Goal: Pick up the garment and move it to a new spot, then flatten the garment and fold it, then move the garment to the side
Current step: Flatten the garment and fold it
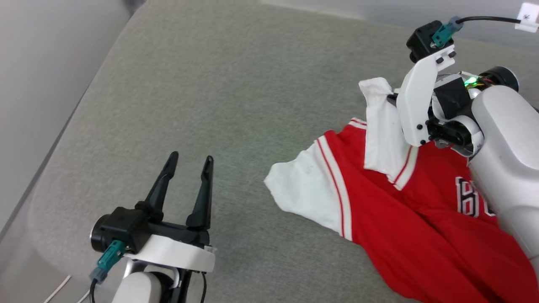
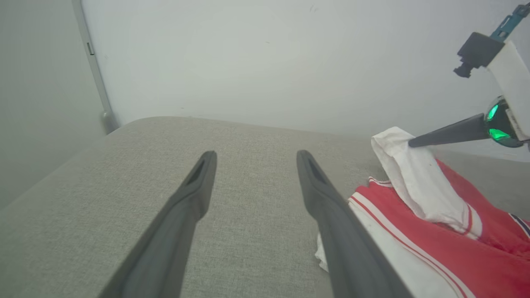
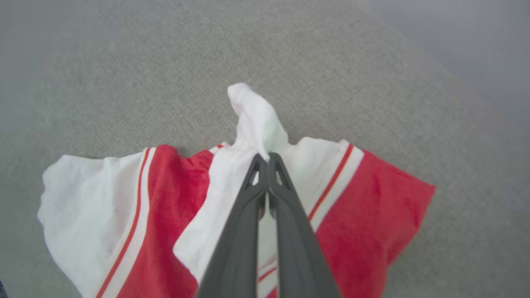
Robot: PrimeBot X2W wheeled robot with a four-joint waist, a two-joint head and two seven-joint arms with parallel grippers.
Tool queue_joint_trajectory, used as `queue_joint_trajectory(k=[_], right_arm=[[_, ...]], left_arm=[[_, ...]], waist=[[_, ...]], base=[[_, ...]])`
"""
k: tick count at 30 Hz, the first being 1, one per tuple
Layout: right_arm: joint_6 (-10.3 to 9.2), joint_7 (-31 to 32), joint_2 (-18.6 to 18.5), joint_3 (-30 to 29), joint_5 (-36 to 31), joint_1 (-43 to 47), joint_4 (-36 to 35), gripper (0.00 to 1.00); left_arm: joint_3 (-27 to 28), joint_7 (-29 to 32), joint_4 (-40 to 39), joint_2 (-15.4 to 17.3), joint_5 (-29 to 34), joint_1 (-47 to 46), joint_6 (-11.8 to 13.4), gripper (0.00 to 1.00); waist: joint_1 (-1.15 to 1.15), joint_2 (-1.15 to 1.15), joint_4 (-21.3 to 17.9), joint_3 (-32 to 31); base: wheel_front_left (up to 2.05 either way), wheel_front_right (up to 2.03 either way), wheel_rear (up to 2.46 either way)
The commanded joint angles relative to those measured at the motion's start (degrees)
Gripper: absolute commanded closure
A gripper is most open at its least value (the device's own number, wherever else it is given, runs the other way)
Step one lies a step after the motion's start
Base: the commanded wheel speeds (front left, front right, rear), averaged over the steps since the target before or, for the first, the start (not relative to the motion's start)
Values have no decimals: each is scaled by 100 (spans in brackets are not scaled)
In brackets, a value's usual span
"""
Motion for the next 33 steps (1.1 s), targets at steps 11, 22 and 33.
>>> queue_joint_trajectory(k=[11,22,33], right_arm=[[-4,-370,-904,-643,888,1246,-1658,100],[-4,-446,-1807,-1929,651,2629,-2012,100],[-4,-974,-2151,-2278,-208,2883,-689,52]], left_arm=[[337,-13,-109,175,94,360,-8,0],[356,-13,-180,275,104,344,-8,0],[158,-13,-136,412,29,111,-8,0]], waist=[[0,0,-1444,-802],[0,0,-1990,-682],[0,0,-1816,-385]], base=[[0,0,0],[0,0,0],[0,0,0]])
